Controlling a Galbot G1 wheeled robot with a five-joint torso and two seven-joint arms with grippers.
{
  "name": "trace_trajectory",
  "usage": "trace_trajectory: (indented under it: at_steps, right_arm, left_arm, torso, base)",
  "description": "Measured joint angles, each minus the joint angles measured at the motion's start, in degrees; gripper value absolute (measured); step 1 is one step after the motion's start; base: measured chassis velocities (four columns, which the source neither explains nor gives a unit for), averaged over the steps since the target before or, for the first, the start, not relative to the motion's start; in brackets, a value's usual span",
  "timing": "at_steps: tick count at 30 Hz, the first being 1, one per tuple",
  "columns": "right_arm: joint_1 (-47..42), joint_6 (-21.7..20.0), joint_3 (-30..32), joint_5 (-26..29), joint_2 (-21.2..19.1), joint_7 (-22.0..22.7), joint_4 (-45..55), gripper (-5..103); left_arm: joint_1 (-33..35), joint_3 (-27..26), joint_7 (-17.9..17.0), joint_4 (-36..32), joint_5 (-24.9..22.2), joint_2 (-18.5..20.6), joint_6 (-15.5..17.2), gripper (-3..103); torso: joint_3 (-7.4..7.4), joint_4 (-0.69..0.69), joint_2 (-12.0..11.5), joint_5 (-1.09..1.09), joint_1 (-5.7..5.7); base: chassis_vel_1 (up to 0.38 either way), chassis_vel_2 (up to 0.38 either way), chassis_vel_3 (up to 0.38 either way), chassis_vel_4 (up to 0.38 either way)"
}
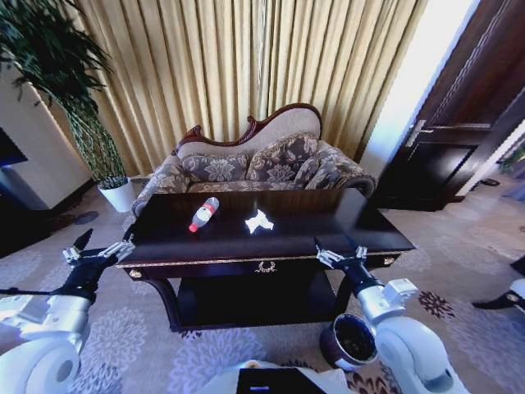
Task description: Move to the front of the table and place the trash on the table into the trash bin.
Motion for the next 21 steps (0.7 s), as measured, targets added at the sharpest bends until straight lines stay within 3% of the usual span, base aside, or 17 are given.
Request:
trace_trajectory:
  at_steps: [14, 17, 21]
  right_arm:
    - [7.7, -4.8, -0.5, 17.3, -14.6, 4.8, 0.8, 100]
    - [13.0, -6.9, -2.5, 24.0, -19.6, 6.3, -0.4, 100]
    - [18.1, -8.8, -5.2, 28.7, -22.8, 7.3, -1.7, 100]
  left_arm:
    - [0.9, -0.1, -1.0, -0.4, -0.1, 0.8, -0.1, 100]
    - [1.6, -0.6, -1.4, -0.4, -0.5, 0.9, -1.5, 100]
    - [2.2, -0.8, -1.4, -0.4, -0.6, 0.7, -2.2, 100]
  torso:
    - [0.0, 0.01, 0.0, 0.01, -0.01]
    - [0.0, 0.01, 0.0, 0.0, 0.0]
    - [0.0, 0.02, 0.0, 0.0, 0.0]
  base:
    - [-0.004, 0.003, 0.003, -0.004]
    - [0.0, 0.0, 0.0, 0.0]
    - [0.0, 0.0, 0.0, 0.0]
